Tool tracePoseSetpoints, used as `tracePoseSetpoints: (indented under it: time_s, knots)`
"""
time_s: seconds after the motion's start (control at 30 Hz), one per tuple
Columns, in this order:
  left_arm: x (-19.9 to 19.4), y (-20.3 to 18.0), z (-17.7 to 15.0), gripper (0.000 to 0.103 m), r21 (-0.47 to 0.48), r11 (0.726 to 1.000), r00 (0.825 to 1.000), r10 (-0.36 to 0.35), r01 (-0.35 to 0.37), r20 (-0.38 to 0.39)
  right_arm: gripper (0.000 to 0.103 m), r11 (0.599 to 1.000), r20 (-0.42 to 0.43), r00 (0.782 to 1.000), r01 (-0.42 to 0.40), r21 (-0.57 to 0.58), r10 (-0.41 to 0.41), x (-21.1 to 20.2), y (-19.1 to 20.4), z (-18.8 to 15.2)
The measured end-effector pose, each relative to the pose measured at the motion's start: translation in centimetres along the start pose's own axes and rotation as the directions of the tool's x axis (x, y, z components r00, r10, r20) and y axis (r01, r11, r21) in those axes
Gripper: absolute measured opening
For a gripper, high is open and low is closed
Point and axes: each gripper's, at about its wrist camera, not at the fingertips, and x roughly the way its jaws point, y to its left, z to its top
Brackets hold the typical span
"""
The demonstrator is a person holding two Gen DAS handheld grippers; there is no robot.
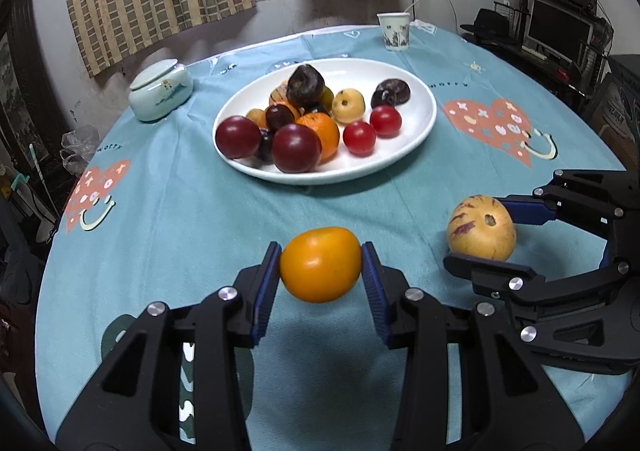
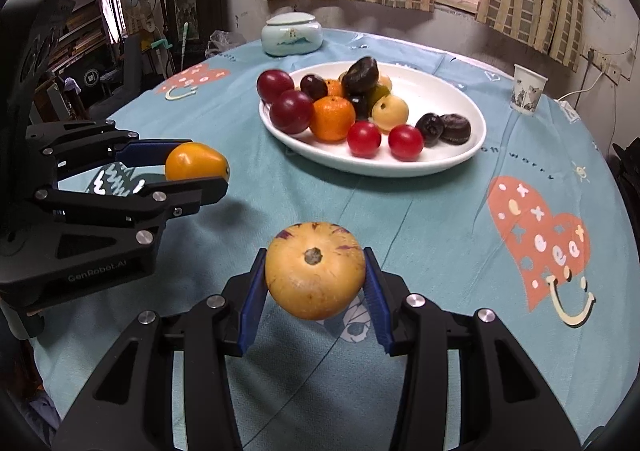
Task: Organize fruits
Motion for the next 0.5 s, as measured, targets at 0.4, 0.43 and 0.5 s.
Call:
tracePoseSetpoints:
  time_s: [0.4,0.43,0.5]
  knots:
    - [-0.8,0.1,0.0,0.041,-0.002,1.0,1.0,0.005,-0.005,0.012,0.046,1.0,0.007,1.0,-0.004,-0.01,0.004,-0.4,0.3,0.3]
    - [-1.1,0.0,0.0,0.041,-0.002,1.0,1.0,0.007,-0.007,0.016,0.046,1.0,0.009,1.0,-0.005,-0.012,0.005,-0.6,0.4,0.3]
    - [-1.6,0.0,0.1,0.041,-0.003,1.0,1.0,0.009,-0.009,0.024,0.046,1.0,0.018,1.0,-0.003,-0.015,0.003,-1.0,0.7,0.3]
